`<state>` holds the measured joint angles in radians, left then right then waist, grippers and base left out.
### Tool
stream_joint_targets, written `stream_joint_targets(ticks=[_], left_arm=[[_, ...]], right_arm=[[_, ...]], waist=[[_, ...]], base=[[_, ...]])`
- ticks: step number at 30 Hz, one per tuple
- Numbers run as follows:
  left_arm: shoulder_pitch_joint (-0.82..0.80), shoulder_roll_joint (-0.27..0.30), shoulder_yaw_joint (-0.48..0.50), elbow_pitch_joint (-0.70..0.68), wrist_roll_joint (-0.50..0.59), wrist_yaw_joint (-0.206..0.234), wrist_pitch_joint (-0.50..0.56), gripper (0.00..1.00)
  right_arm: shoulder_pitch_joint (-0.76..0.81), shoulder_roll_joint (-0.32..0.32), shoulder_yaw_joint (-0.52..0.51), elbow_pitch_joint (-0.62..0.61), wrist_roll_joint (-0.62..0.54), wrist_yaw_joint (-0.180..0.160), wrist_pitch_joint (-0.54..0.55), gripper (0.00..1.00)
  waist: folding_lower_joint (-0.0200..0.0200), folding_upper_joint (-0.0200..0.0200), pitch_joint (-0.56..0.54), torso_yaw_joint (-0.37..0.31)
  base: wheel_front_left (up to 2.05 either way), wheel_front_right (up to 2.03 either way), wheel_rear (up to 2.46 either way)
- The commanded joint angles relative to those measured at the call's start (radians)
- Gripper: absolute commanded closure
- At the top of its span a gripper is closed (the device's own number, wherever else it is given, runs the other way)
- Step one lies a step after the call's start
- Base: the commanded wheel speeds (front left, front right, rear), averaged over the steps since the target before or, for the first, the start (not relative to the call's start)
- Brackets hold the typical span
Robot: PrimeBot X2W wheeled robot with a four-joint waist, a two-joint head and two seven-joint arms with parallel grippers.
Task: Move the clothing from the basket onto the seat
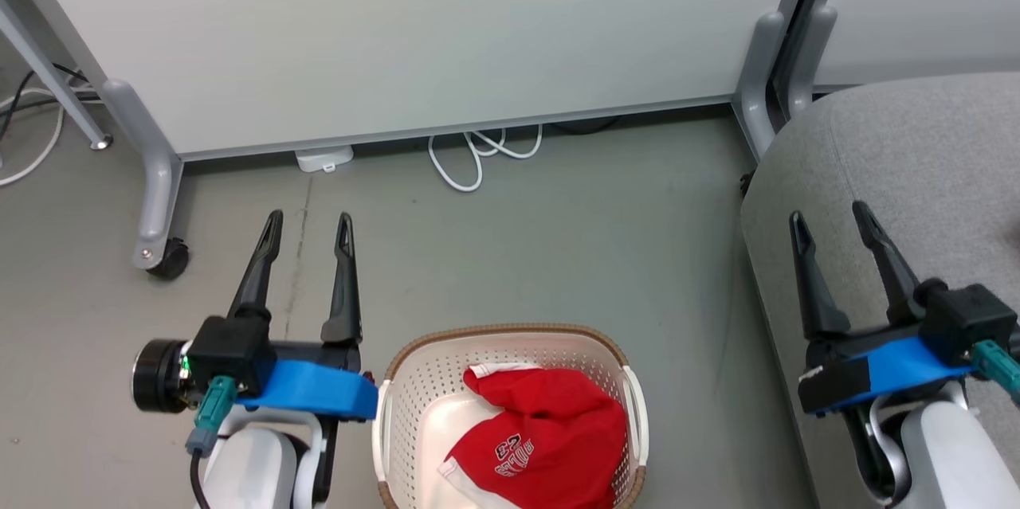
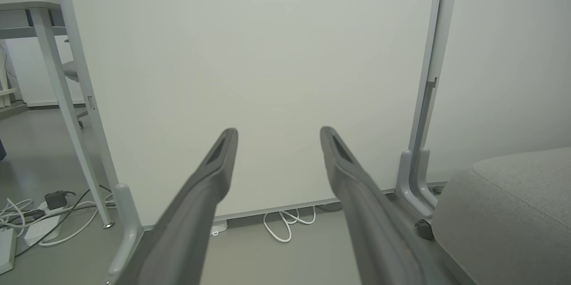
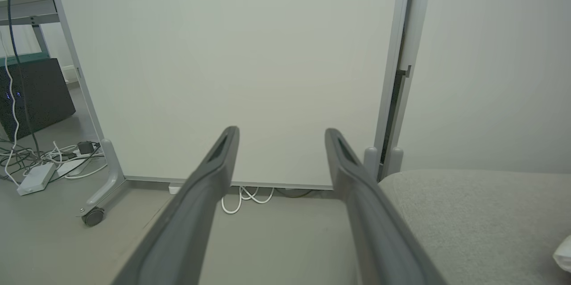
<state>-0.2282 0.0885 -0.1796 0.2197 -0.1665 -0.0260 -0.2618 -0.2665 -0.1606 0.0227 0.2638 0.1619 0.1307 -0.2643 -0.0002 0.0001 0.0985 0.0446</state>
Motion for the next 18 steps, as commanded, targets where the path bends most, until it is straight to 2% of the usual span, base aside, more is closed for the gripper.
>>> stream_joint_targets(ticks=[1,8,18], left_arm=[[0.025,-0.005,0.011,-0.009,0.009,-0.007,-0.005,0.00],[0.110,-0.020,0.059,-0.018,0.030,-0.035,-0.005,0.00],[0.169,-0.036,0.074,-0.025,0.040,-0.052,-0.005,0.00]], right_arm=[[0.032,0.010,-0.007,-0.009,0.008,0.000,0.000,0.00],[0.125,0.040,-0.023,-0.030,0.007,0.000,0.000,0.00],[0.216,0.074,-0.061,-0.050,0.008,0.000,0.000,0.00]], waist=[[0.0002,-0.0001,-0.017,0.009],[0.0002,-0.0001,-0.065,0.014],[0.0002,-0.0001,-0.093,0.023]], base=[[0.00,0.00,0.00],[0.00,0.00,0.00],[0.00,0.00,0.00]])
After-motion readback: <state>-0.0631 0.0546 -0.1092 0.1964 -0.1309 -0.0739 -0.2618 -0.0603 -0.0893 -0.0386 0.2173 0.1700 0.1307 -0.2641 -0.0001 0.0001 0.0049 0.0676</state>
